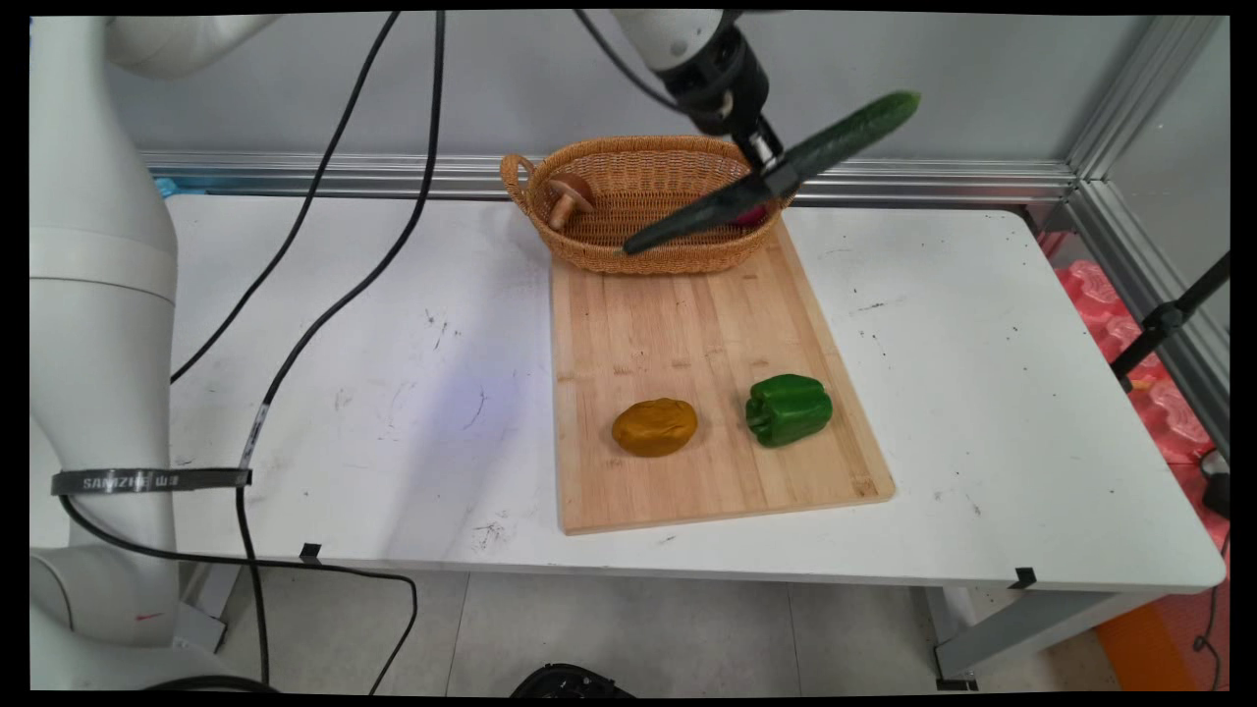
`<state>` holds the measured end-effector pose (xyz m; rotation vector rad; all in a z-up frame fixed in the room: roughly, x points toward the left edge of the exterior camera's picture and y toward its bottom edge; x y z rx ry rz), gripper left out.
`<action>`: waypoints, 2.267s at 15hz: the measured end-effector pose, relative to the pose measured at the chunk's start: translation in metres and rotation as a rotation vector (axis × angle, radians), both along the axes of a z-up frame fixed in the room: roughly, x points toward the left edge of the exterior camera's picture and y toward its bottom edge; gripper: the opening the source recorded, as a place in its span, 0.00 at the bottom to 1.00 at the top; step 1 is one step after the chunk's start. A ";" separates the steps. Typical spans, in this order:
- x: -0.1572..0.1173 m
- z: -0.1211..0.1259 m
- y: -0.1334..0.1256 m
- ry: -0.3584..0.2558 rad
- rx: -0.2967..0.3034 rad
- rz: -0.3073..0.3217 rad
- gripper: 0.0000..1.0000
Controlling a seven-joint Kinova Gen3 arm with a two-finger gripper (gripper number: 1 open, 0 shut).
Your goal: Place the picked object on the cutting board
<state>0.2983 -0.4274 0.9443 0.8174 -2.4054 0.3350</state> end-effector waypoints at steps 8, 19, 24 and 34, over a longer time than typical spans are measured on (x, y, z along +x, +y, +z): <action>-0.001 -0.041 0.049 -0.052 0.049 -0.072 0.00; 0.006 -0.106 0.063 -0.095 0.073 -0.163 0.00; 0.011 -0.131 0.057 -0.104 0.079 -0.171 0.00; 0.013 -0.157 0.041 -0.099 0.073 -0.201 1.00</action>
